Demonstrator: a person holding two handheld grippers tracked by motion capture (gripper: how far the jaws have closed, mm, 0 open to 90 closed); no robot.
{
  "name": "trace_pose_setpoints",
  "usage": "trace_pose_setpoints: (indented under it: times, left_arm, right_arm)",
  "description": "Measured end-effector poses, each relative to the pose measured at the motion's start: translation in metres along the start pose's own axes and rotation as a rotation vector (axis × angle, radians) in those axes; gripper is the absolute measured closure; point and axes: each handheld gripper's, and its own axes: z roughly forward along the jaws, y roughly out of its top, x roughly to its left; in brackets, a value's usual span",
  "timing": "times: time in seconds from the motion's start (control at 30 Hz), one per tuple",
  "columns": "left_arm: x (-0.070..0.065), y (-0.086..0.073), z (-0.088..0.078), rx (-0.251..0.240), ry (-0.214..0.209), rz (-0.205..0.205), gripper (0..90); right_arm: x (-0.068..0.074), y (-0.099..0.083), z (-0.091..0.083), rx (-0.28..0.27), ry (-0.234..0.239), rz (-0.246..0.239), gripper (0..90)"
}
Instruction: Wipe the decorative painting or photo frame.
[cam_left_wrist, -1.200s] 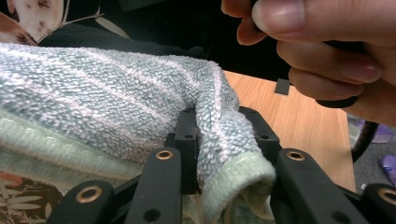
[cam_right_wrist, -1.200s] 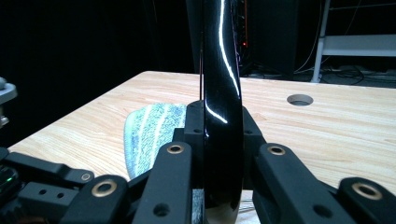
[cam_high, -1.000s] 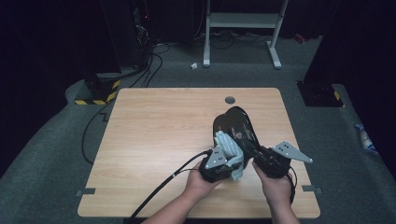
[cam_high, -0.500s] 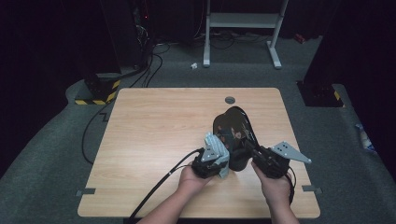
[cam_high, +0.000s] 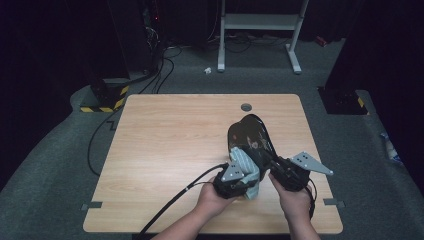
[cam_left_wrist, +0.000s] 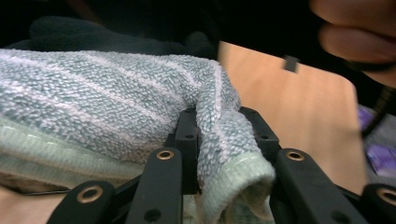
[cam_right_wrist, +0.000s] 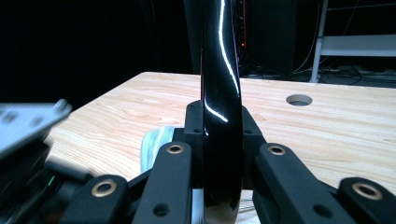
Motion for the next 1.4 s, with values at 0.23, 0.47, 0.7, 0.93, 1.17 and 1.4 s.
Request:
trace_pose_setpoints:
  times: [0.23,0.47,0.7,0.93,1.17,1.4]
  left_arm:
    - [0.05,-0.007,0.004,0.055,0.152,-0.12,71.7]
    - [0.037,-0.024,0.014,0.114,0.145,-0.079,71.7]
    - [-0.005,-0.018,0.013,0.091,0.034,-0.012,71.7]
    - [-0.023,0.007,0.001,-0.001,-0.024,0.026,71.4]
    - [-0.003,0.02,-0.005,-0.057,0.007,-0.01,71.4]
    - [0.032,0.01,0.0,-0.019,0.102,-0.071,71.4]
  right_arm:
    - [-0.002,0.0,0.0,-0.001,-0.007,0.009,79.8]
    - [-0.002,-0.001,0.0,-0.002,-0.005,0.006,79.8]
    - [-0.002,-0.001,0.0,-0.003,-0.002,0.009,79.9]
    - [-0.002,-0.001,0.0,-0.004,0.003,0.011,79.8]
    - [-0.003,-0.001,0.0,-0.003,0.002,0.014,79.8]
    - [-0.005,-0.002,0.0,-0.004,-0.006,0.019,79.8]
